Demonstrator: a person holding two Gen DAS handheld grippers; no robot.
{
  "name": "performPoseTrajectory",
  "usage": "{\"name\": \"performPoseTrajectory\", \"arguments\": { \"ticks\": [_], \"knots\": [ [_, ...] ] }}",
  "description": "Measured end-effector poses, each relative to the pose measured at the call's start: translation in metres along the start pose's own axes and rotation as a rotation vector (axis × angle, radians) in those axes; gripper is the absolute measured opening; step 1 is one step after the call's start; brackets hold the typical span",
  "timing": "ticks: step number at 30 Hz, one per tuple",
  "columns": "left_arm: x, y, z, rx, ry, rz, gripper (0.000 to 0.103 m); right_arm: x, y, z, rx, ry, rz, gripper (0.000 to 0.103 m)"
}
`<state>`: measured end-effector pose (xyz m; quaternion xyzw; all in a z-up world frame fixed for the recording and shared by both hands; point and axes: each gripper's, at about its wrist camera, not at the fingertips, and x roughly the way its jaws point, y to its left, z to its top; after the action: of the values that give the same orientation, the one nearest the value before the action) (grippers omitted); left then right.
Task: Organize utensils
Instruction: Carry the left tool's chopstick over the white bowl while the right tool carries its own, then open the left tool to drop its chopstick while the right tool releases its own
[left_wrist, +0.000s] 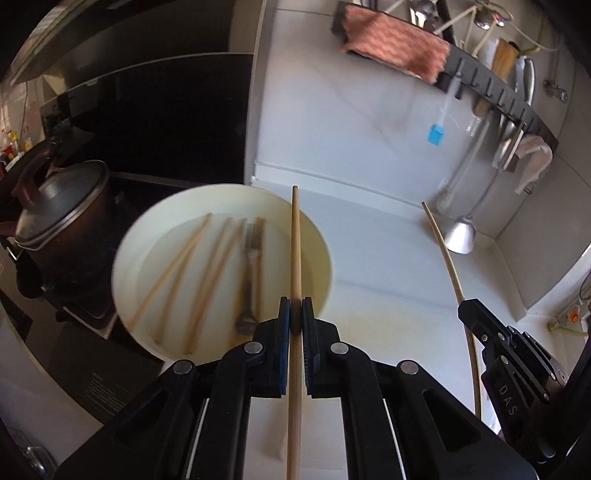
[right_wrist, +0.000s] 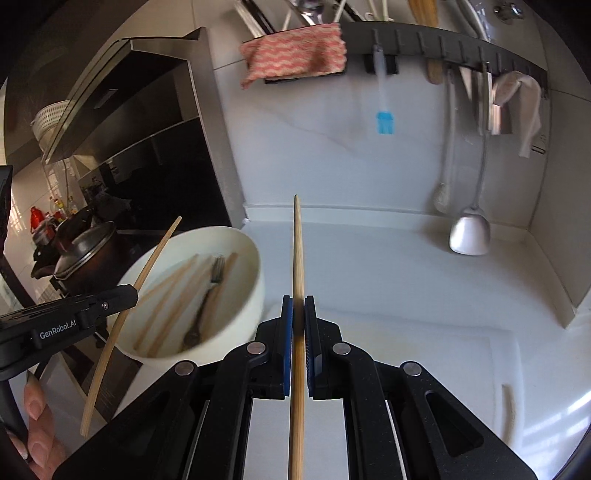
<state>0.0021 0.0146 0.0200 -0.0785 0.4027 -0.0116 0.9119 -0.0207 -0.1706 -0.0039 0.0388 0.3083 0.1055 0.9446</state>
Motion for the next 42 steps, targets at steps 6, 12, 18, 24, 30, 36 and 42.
{"name": "performPoseTrajectory", "arguments": {
  "ticks": [6,12,18,24,30,36,42],
  "knots": [
    [0.032,0.086,0.020,-0.036,0.058,0.048,0.007,0.053,0.067,0.021,0.001,0.039,0.068,0.006],
    [0.084,0.126,0.027,0.023,0.147,0.017,0.007,0.117,0.115,0.020,0.020,0.131,0.071,0.006],
    [0.121,0.138,0.033,0.044,0.218,-0.037,0.007,0.152,0.128,0.015,0.061,0.187,0.051,0.006],
    [0.139,0.138,0.035,0.060,0.232,-0.059,0.007,0.177,0.127,0.015,0.085,0.237,0.041,0.006],
    [0.152,0.138,0.044,0.057,0.234,-0.055,0.007,0.196,0.121,0.013,0.110,0.280,0.048,0.006],
    [0.159,0.134,0.049,0.060,0.225,-0.043,0.007,0.206,0.118,0.015,0.117,0.305,0.056,0.006],
    [0.180,0.132,0.052,0.033,0.295,-0.058,0.008,0.212,0.118,0.018,0.115,0.322,0.058,0.006]
  ]
}}
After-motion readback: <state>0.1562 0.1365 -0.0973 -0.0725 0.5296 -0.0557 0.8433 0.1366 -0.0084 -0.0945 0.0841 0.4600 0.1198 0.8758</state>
